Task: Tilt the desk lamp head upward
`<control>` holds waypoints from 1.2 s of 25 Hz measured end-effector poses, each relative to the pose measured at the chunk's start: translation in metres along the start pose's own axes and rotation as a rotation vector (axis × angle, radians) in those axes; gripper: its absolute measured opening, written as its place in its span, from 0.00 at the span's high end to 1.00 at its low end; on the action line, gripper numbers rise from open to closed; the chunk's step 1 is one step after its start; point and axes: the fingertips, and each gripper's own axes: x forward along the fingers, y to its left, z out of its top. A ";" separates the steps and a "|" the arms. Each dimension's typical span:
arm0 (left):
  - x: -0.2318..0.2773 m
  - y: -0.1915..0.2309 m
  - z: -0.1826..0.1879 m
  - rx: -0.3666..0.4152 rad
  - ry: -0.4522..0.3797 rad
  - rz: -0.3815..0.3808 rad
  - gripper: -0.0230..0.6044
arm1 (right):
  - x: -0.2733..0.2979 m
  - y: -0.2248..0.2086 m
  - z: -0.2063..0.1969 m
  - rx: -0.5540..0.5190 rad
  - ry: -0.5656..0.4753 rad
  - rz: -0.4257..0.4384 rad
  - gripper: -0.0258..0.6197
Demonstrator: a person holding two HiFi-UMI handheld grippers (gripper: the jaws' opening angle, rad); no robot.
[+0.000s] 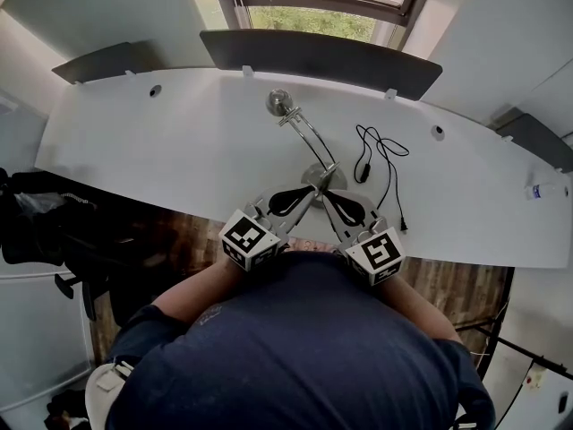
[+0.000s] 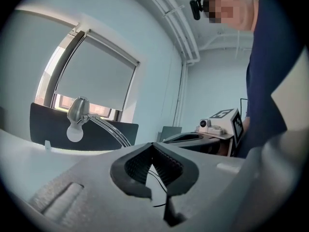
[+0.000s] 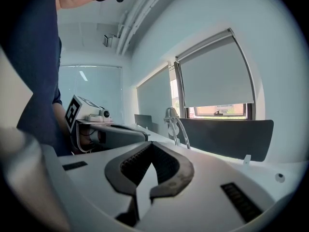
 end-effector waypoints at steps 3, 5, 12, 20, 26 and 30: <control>-0.001 0.000 -0.004 -0.015 0.005 -0.002 0.95 | 0.000 0.001 -0.003 0.006 0.003 -0.002 0.94; 0.000 -0.001 -0.004 -0.012 0.007 -0.007 0.95 | -0.001 0.001 -0.004 0.008 0.003 -0.003 0.94; 0.001 -0.005 -0.007 0.009 0.019 -0.015 0.95 | -0.002 0.000 -0.003 0.010 -0.003 -0.005 0.94; 0.003 -0.006 -0.007 0.016 0.025 -0.018 0.95 | -0.003 -0.001 -0.004 0.011 0.001 -0.008 0.94; 0.004 -0.006 -0.005 0.017 0.026 -0.019 0.95 | -0.003 -0.003 -0.004 0.011 0.003 -0.008 0.94; 0.003 -0.005 -0.006 0.021 0.028 -0.016 0.95 | -0.002 -0.002 -0.004 0.012 0.003 -0.005 0.94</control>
